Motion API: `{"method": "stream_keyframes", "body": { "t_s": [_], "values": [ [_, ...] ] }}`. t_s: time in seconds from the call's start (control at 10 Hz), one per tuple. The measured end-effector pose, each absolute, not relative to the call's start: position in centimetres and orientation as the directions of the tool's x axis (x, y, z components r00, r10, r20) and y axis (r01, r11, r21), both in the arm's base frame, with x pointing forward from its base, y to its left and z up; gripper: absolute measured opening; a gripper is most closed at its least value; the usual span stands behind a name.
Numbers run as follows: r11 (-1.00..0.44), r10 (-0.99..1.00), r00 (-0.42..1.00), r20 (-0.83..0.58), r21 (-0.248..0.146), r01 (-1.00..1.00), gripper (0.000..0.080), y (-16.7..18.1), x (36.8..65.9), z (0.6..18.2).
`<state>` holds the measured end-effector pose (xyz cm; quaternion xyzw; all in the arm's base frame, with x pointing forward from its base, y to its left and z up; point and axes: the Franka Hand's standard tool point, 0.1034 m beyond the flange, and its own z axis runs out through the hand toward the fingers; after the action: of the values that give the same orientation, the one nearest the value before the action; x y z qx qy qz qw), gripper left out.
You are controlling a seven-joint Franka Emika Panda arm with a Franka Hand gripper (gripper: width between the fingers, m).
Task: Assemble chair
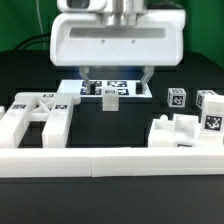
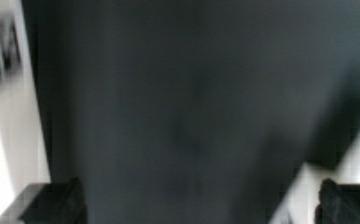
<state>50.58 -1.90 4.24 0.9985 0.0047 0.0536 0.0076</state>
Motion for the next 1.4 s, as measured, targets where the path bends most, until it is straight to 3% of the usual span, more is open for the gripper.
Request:
{"method": "stream_keyframes", "body": {
  "t_s": [0.5, 0.7, 1.1, 1.2, 1.4],
  "values": [
    [-1.0, 0.008, 0.998, 0.061, 0.008, 0.007, 0.0649, -1.9, 49.6, 3.7],
    [-0.999, -0.009, 0.993, -0.115, -0.032, -0.013, 0.0649, -1.3, 48.5, 3.3],
    [-0.998, -0.025, 0.923, -0.383, -0.043, -0.045, 0.0649, -1.1, 46.0, 3.1],
    [-0.999, -0.022, 0.892, -0.451, -0.02, -0.034, 0.0649, -1.6, 46.1, 3.4],
    [-0.999, 0.016, 0.827, -0.562, -0.038, -0.006, 0.0649, -2.2, 46.6, 4.0]
  ]
}}
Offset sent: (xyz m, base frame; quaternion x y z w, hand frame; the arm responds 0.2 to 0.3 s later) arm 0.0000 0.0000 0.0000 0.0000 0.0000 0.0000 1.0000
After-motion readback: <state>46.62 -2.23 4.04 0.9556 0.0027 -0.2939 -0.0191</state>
